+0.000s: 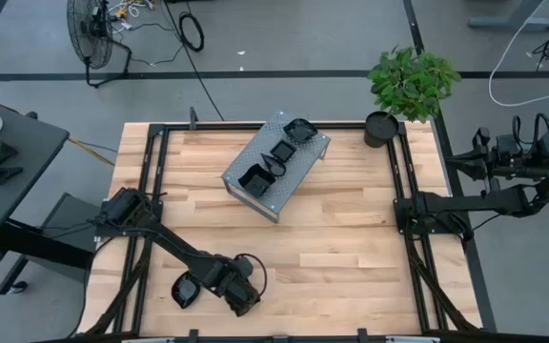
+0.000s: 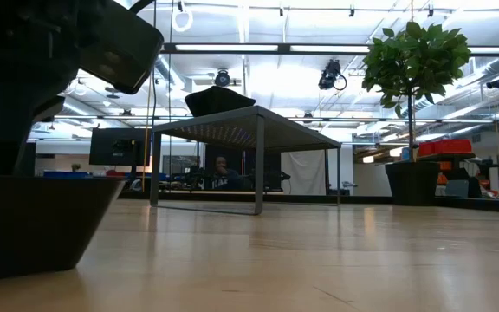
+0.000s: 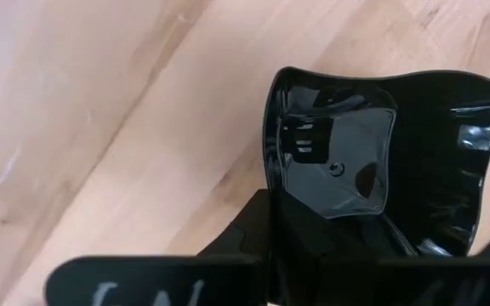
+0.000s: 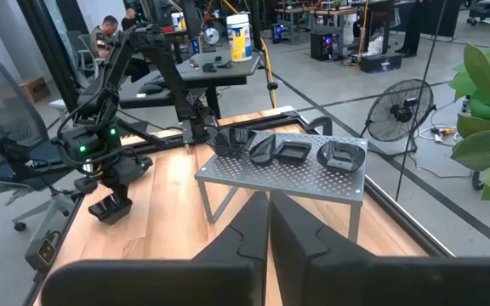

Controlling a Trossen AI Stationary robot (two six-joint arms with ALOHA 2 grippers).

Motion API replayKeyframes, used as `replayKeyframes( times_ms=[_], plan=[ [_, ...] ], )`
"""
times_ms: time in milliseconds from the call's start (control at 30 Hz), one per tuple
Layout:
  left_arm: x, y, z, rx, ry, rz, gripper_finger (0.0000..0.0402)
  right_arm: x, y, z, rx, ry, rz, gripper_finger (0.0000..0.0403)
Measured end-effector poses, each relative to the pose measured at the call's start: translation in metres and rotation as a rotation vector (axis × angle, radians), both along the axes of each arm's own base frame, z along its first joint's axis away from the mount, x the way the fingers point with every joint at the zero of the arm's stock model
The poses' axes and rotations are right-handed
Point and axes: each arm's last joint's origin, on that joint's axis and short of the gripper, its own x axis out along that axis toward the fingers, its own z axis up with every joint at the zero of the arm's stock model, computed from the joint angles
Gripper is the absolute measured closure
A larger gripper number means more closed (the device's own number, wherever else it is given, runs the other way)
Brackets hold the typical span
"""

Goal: Pick & Place Mini shaped plates
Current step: Stack the black distorted square shaped plate on top of the black distorted square shaped plate on the shelf

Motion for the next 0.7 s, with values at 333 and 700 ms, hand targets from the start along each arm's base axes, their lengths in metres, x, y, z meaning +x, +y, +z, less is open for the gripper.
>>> replayKeyframes(
  times_ms=[333,700],
  plan=[
    [0.000,-0.002,0.002,-0.065,0.026,-0.023,0.0396,0.000,0.000,0.000,0.000,0.000,0.000,0.0383],
    [0.030,0.005,0.035,-0.081,-0.114,-0.025,0.0398,0.000,0.000,0.000,0.000,0.000,0.000,0.0383]
  ],
)
